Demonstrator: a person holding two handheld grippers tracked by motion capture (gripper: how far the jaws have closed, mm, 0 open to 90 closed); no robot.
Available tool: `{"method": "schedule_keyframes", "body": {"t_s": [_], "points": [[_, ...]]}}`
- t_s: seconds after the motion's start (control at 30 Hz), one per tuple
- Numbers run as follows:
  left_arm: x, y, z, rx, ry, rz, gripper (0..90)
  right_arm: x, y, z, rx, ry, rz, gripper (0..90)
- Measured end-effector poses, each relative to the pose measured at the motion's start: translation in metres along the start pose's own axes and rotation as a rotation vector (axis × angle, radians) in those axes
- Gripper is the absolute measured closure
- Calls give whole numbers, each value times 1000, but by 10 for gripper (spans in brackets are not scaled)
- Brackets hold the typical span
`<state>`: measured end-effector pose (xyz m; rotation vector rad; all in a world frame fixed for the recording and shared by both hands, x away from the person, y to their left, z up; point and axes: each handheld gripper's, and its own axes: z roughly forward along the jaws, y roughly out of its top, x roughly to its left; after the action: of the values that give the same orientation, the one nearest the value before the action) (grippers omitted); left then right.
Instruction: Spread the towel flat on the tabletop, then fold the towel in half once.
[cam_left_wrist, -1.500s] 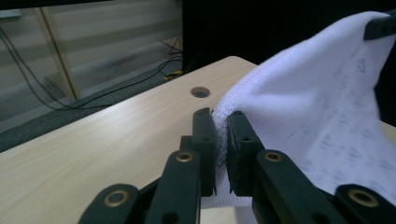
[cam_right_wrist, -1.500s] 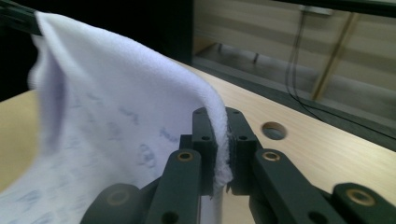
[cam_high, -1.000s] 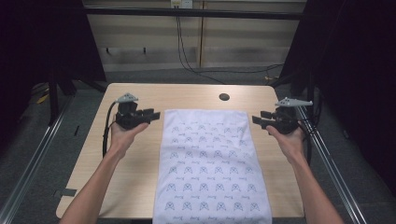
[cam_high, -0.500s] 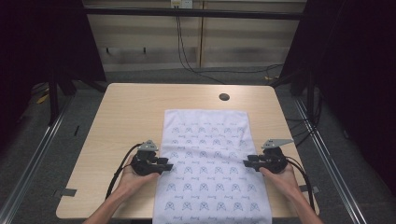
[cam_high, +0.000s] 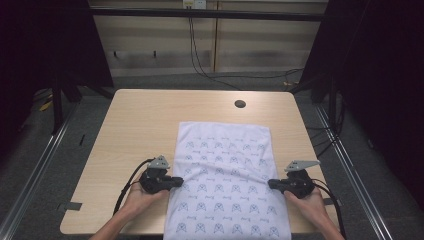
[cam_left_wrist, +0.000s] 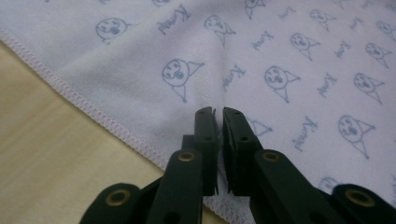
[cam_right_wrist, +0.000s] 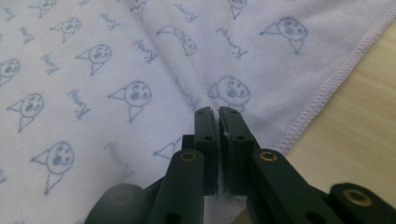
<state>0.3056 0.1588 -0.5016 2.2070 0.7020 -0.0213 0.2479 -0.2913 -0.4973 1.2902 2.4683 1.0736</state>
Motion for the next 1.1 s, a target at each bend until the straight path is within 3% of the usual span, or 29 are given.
{"method": "schedule_keyframes", "body": {"t_s": [0.23,0.37,0.43,0.47,0.5,0.63,0.67,0.77,0.83,0.9,0.93,0.97,1.03,1.07,1.1], "points": [[-23,-14,-11,41,-32,18,877,20,-16,-9,12,62,1,872],[-32,-23,-18,45,-57,6,878,31,-22,-15,28,76,-5,873],[-35,-28,-21,50,-78,5,875,35,-25,-16,32,87,-13,872],[-35,-30,-22,45,-92,-1,875,37,-27,-18,38,115,-29,871],[-35,-33,-24,48,-110,-28,875,37,-29,-19,40,135,-24,871],[-39,-35,-28,73,-134,-22,873,38,-33,-23,49,147,-17,871],[-44,-38,-29,85,-180,15,858,43,-34,-24,69,151,-28,866],[-43,-39,-32,88,-188,2,820,44,-31,-25,86,171,-43,793],[-38,-36,-33,73,-181,-1,756,38,-23,-29,42,130,-66,722],[-29,-29,-34,12,-171,-37,732,24,-12,-32,-55,122,-37,713],[-20,-17,-35,-36,-136,-30,689,13,0,-29,-77,83,-18,673],[-20,-17,-35,-36,-136,-30,676,13,0,-29,-77,83,-18,673],[-8,-5,-35,-98,-122,-71,670,0,13,-23,-94,56,-10,654],[-3,1,-35,-112,-107,-74,655,-11,25,-17,-108,28,-6,641],[2,6,-35,-121,-82,-70,655,-11,25,-17,-108,28,-6,641]]}}
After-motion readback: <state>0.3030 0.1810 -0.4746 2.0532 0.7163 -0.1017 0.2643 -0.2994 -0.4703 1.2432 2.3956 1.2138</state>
